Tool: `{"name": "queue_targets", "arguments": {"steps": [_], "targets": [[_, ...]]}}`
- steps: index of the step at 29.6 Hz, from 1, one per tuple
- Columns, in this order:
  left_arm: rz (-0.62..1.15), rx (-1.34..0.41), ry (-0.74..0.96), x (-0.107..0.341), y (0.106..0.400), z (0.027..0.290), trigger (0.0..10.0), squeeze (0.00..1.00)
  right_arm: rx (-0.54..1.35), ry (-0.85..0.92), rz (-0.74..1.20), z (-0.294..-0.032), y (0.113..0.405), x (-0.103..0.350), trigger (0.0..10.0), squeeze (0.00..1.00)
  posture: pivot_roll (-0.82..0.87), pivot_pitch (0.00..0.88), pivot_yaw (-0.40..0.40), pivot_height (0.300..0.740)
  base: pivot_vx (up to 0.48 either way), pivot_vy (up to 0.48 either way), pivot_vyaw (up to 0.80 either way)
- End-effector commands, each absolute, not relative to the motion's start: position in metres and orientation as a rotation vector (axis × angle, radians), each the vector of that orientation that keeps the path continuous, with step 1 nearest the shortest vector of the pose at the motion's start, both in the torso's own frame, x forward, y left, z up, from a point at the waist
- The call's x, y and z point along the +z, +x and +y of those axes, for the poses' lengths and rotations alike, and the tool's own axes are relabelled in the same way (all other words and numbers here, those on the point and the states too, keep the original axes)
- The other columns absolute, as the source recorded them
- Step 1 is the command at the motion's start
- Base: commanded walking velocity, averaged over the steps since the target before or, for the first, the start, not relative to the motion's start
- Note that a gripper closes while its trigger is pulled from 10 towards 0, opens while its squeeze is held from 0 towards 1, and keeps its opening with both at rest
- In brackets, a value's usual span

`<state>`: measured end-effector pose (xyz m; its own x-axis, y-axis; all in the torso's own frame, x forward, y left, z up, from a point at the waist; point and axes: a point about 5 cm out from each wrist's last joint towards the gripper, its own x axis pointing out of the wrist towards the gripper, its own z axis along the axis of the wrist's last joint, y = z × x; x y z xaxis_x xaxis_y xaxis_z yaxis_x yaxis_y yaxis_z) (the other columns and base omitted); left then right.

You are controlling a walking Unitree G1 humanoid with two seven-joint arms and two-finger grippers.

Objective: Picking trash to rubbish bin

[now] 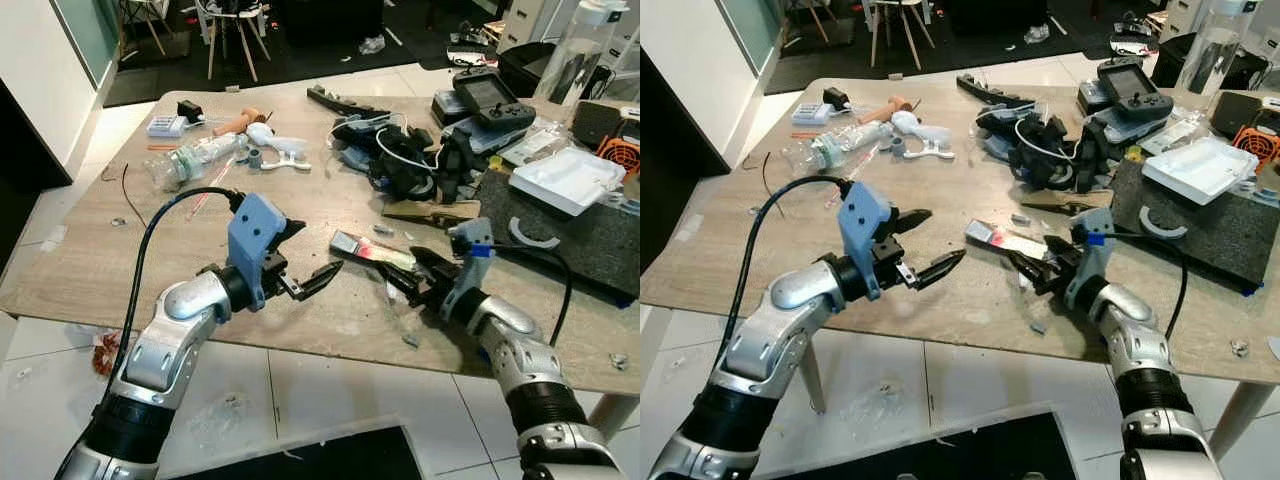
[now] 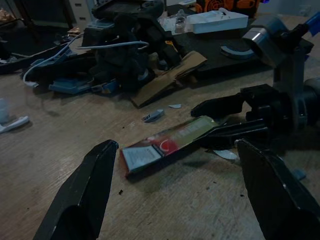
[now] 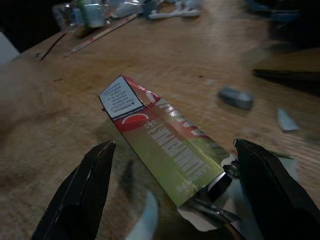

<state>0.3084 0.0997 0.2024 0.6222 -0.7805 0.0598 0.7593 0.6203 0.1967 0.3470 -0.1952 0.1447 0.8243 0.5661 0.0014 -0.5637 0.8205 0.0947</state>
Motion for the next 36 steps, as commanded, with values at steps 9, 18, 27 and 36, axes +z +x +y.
{"name": "queue_targets", "arguments": {"steps": [9, 18, 27, 36], "targets": [[-0.126, -0.888, 0.17, 0.2, 0.308, 0.104, 10.0, 0.0, 0.59, -0.073, 0.024, -0.189, 0.349, 0.161, 10.0, 0.0, 0.0, 0.175, 0.106, 0.74, 0.0, 0.0, 0.0], [-0.126, -0.899, 0.162, 0.2, 0.307, 0.101, 10.0, 0.0, 0.515, -0.207, 0.147, -0.204, 0.354, 0.145, 10.0, 0.0, 0.0, 0.174, 0.106, 0.74, 0.0, 0.0, 0.0], [-0.122, -0.925, 0.156, 0.2, 0.305, 0.098, 10.0, 0.0, 0.59, -0.185, 0.183, -0.205, 0.351, 0.131, 7.1, 0.0, 0.01, 0.171, 0.1, 0.74, 0.0, 0.0, 0.0], [-0.122, -0.925, 0.161, 0.2, 0.304, 0.098, 10.0, 0.0, 0.608, -0.166, 0.19, -0.204, 0.348, 0.124, 0.0, 0.0, 0.01, 0.164, 0.101, 0.74, 0.0, 0.0, 0.0]]}}
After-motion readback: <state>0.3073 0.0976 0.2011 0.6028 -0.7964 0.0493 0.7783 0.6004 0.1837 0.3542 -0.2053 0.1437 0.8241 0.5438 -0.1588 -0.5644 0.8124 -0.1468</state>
